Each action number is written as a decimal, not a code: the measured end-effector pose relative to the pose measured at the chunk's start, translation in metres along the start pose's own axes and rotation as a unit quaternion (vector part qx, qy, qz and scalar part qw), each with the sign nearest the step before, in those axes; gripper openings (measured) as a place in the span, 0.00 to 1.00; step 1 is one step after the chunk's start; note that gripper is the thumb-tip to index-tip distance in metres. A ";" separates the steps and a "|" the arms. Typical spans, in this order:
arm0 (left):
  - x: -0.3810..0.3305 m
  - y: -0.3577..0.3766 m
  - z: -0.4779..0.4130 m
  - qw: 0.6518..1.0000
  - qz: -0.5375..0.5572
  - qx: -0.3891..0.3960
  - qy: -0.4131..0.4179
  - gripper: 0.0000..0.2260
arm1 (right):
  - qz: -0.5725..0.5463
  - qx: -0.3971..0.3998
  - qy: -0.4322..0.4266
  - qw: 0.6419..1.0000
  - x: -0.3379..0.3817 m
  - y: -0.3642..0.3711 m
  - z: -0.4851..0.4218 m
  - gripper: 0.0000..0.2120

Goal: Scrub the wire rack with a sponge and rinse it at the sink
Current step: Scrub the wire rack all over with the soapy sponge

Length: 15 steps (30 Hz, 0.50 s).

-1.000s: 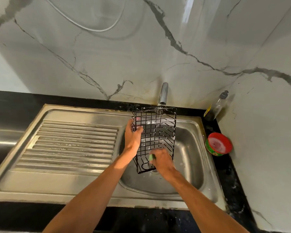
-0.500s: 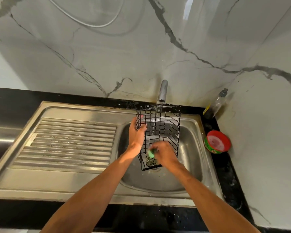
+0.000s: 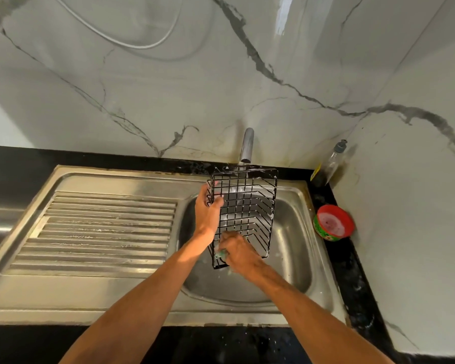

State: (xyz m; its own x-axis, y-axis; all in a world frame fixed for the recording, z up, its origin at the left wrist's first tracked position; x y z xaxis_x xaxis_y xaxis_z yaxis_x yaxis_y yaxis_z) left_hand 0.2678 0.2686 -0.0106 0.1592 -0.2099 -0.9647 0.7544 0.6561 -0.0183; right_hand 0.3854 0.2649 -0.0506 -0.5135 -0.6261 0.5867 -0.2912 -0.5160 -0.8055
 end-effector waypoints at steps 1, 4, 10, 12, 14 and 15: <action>0.001 -0.001 0.000 1.000 -0.002 -0.001 0.001 0.31 | 0.034 -0.008 0.008 0.999 -0.009 -0.010 0.001 0.08; 0.008 -0.008 -0.004 1.000 -0.014 -0.007 0.000 0.37 | 0.132 -0.050 0.055 0.988 -0.034 -0.041 0.001 0.09; 0.002 -0.009 -0.001 0.999 -0.025 -0.021 0.014 0.29 | 0.198 0.117 0.080 0.970 -0.022 -0.020 0.005 0.12; 0.008 -0.011 -0.003 1.000 -0.021 -0.018 0.012 0.28 | 0.188 0.107 0.090 0.972 -0.028 -0.035 -0.003 0.10; 0.009 -0.011 -0.002 1.000 -0.019 -0.018 0.006 0.29 | 0.192 0.081 0.074 0.975 -0.022 -0.039 -0.008 0.12; 0.006 -0.010 -0.001 1.000 -0.018 -0.016 0.003 0.31 | 0.180 0.071 0.060 0.979 -0.018 -0.037 -0.008 0.11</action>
State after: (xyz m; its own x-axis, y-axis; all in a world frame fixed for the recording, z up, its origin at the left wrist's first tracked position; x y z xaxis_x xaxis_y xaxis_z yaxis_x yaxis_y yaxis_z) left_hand 0.2606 0.2615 -0.0163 0.1295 -0.2295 -0.9647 0.7385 0.6716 -0.0607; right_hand 0.3989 0.3001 -0.0320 -0.6562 -0.7131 0.2468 0.0362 -0.3564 -0.9336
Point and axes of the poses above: each hand's wrist, its own z-axis away from the middle knuckle, its own y-axis out of the palm, x = y × z, the point moved 7 cm from there along -z, towards the middle knuckle, and after that the axes turned 8 degrees about -z, right-handed, at the moved point
